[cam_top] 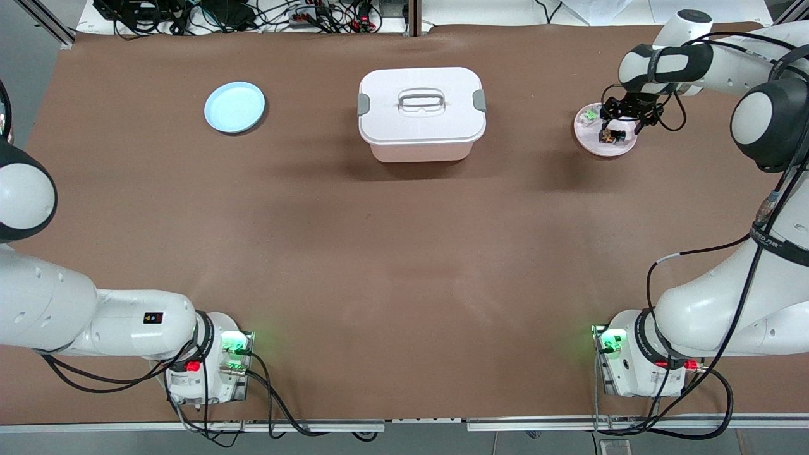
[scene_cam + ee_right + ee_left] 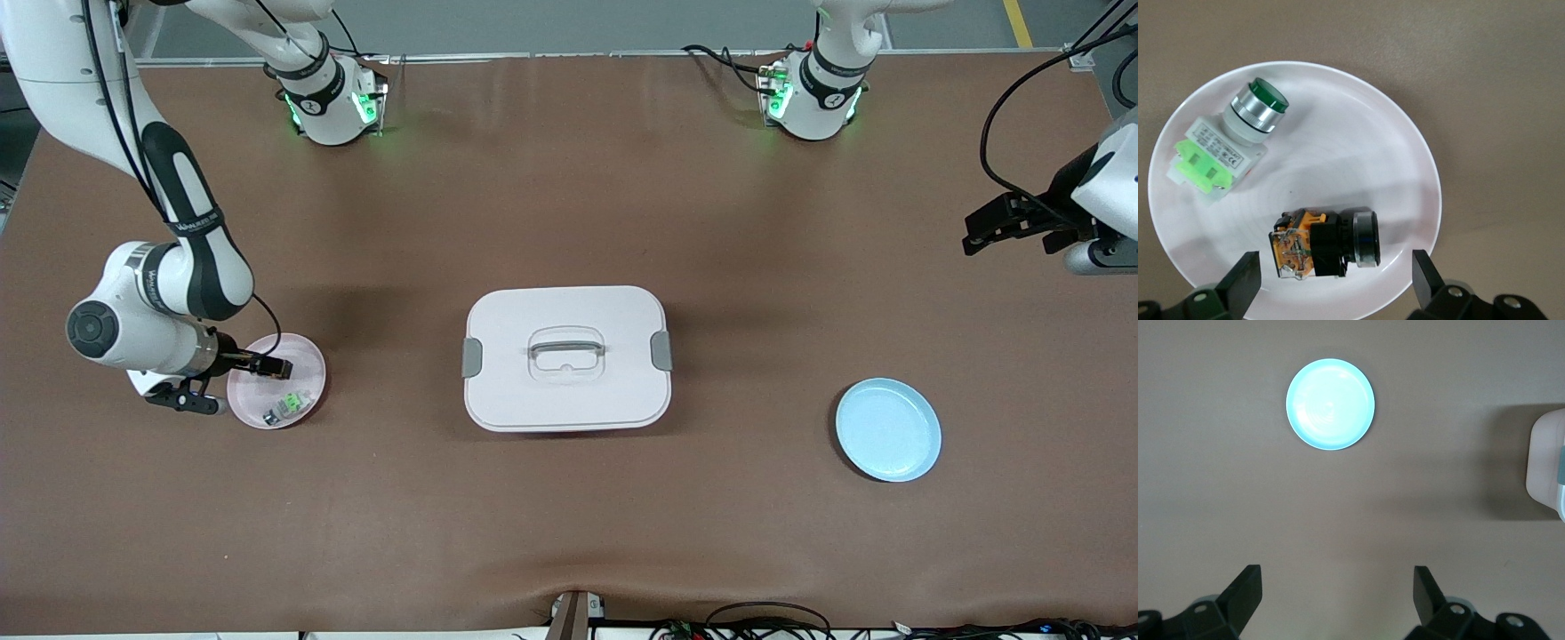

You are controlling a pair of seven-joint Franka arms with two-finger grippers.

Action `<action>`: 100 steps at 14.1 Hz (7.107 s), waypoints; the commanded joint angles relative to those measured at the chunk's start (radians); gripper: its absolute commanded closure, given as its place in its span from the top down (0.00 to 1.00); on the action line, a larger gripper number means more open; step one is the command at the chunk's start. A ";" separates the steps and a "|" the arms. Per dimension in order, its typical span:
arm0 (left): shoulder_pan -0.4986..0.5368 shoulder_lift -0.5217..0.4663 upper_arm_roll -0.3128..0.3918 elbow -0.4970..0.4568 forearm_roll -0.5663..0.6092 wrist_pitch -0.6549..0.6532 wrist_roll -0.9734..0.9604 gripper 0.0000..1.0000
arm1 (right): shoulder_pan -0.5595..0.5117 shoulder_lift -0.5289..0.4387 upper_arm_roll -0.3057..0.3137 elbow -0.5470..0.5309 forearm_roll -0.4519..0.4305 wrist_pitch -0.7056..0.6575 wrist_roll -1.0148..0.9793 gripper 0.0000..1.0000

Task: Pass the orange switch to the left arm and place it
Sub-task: 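Lower the right gripper and grasp the black-orange switch, then lift the switch with the right gripper and carry it over the box, then carry the switch past the box while the left gripper reaches toward it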

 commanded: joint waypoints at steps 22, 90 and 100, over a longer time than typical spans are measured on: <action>0.002 0.007 0.003 0.021 -0.004 -0.019 0.025 1.00 | 0.001 0.048 0.000 -0.004 0.009 0.047 -0.018 0.65; -0.212 0.165 -0.001 0.000 -0.865 0.065 -0.025 1.00 | 0.845 0.174 0.002 0.973 0.675 -0.119 2.233 0.00; -0.234 0.215 -0.001 -0.002 -0.857 0.118 -0.026 1.00 | 0.885 0.174 -0.001 0.976 0.675 -0.047 2.315 0.00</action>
